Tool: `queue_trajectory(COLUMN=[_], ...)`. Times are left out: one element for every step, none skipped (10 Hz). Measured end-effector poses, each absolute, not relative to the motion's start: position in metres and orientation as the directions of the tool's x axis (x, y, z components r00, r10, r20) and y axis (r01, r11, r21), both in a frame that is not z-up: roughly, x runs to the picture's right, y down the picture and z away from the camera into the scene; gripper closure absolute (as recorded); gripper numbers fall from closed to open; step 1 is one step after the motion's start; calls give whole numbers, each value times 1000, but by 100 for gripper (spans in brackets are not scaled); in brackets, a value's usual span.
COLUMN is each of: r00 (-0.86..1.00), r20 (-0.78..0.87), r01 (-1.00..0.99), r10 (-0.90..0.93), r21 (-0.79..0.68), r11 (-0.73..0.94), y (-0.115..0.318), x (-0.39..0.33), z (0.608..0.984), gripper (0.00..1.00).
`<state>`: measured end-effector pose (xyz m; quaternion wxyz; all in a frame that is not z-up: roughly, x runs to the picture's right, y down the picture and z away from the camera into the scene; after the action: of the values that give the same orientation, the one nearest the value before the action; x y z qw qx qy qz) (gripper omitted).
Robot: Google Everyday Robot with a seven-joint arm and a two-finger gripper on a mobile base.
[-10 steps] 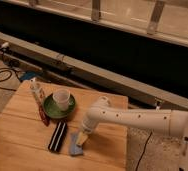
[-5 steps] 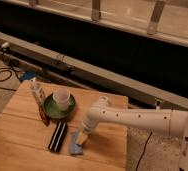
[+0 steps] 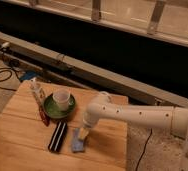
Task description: Place the white sponge in the ceramic cup
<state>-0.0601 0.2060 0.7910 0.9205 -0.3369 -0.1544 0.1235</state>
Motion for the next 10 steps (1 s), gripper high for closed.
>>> queue_trajectory(r00=[923,926,927,927,928,929,930,931,935,938], r20=[200,198,197,196,193,190,186,180,169,164], r01=[-125,-129,-134,-137,-141,-144,-150,-156,-166,-169], r10=[327,323,320,320,320,318,317,316,313,306], r21=[-649,-637,-624,-617,-611,-604,-596,-588,-571,-553], r11=[750,760,770,775,779,783,789,794,804,816], y=[195,182,174,169,165,159,149,140,122,106], x=[-57,-53,-50,-48,-45,-42,-38,-33,-25,-21], z=[786,782,779,778,777,776,774,773,769,764], gripper=[100,100,100,100,100,100,100,100,100,100])
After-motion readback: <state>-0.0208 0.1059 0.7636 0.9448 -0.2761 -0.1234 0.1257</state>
